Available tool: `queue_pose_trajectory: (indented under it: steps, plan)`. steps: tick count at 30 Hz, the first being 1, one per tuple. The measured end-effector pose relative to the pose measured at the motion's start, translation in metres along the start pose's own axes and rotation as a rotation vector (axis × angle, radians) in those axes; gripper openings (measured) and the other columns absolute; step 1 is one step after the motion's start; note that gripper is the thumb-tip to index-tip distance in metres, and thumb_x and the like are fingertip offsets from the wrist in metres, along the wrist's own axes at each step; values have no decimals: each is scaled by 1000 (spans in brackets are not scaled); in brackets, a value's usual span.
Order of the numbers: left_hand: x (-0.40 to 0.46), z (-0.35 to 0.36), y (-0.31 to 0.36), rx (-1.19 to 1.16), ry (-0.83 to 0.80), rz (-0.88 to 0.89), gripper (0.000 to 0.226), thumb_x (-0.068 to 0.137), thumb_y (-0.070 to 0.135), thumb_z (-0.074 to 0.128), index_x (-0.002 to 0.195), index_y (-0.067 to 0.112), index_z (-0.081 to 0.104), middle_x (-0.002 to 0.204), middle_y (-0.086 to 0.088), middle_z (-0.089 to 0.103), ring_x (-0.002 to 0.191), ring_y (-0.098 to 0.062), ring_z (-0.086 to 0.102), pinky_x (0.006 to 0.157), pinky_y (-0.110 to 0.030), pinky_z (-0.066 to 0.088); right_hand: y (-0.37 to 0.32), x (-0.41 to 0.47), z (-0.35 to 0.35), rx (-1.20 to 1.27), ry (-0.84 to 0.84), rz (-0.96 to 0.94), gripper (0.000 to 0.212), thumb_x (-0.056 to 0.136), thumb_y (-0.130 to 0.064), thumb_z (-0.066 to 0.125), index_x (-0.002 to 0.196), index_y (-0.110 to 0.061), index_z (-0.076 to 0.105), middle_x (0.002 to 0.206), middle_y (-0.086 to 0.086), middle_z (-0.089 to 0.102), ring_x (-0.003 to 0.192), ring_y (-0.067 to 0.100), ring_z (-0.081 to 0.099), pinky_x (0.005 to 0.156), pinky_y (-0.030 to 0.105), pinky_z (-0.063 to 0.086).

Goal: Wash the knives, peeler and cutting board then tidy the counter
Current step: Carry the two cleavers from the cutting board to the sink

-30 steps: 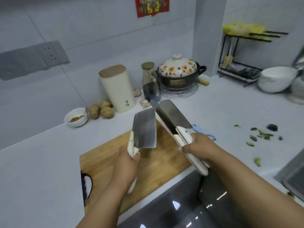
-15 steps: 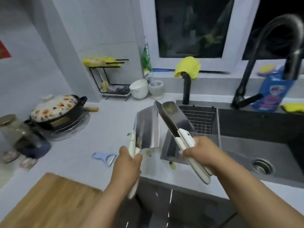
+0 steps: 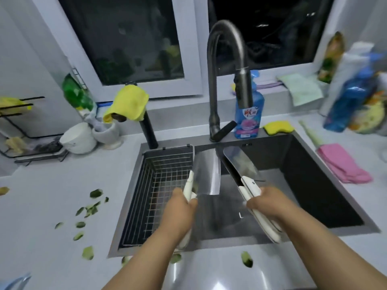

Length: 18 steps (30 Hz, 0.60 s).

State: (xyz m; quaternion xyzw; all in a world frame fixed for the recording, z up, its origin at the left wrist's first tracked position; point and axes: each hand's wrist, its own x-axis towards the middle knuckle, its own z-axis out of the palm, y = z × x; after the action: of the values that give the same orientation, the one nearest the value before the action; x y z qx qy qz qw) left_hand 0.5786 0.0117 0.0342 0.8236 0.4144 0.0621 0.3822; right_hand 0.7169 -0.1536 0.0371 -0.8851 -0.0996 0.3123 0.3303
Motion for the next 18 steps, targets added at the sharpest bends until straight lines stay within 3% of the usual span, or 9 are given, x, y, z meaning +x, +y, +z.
queue_pose_trajectory:
  steps: [3, 7, 9, 14, 18]
  plan:
    - [29, 40, 16, 25, -62, -22, 22, 97, 26, 48, 109, 8, 43, 84, 1, 53, 63, -10, 49, 46, -22, 31, 19, 40, -10, 15, -13, 62, 32, 68, -25, 77, 92, -7, 68, 87, 9, 68, 81, 27, 66, 65, 26, 46]
    - [64, 87, 28, 50, -117, -93, 25, 96, 23, 50, 110, 4, 43, 102, -13, 58, 79, -25, 53, 65, -28, 39, 36, 86, -13, 26, -33, 145, 36, 73, -23, 76, 102, -4, 66, 101, 11, 67, 91, 27, 64, 72, 26, 45]
    - [78, 110, 33, 67, -140, -129, 27, 95, 23, 51, 111, 3, 44, 108, -16, 60, 84, -28, 54, 68, -28, 37, 47, 108, -11, 43, -24, 191, 38, 73, -21, 76, 106, -6, 64, 105, 11, 66, 96, 28, 64, 73, 26, 45]
    - [98, 150, 32, 80, -187, -174, 27, 96, 19, 51, 116, 2, 44, 95, -8, 55, 67, -12, 45, 53, -22, 31, 74, 145, 3, 123, -13, 277, 35, 73, -14, 71, 106, -11, 60, 99, 4, 65, 93, 27, 63, 73, 24, 43]
    - [112, 176, 20, 78, -219, -242, 21, 96, 20, 51, 109, 7, 40, 96, -8, 50, 80, -20, 45, 69, -26, 33, 95, 170, 18, 154, 0, 324, 44, 80, -23, 67, 120, -11, 57, 117, 5, 62, 106, 28, 60, 91, 30, 48]
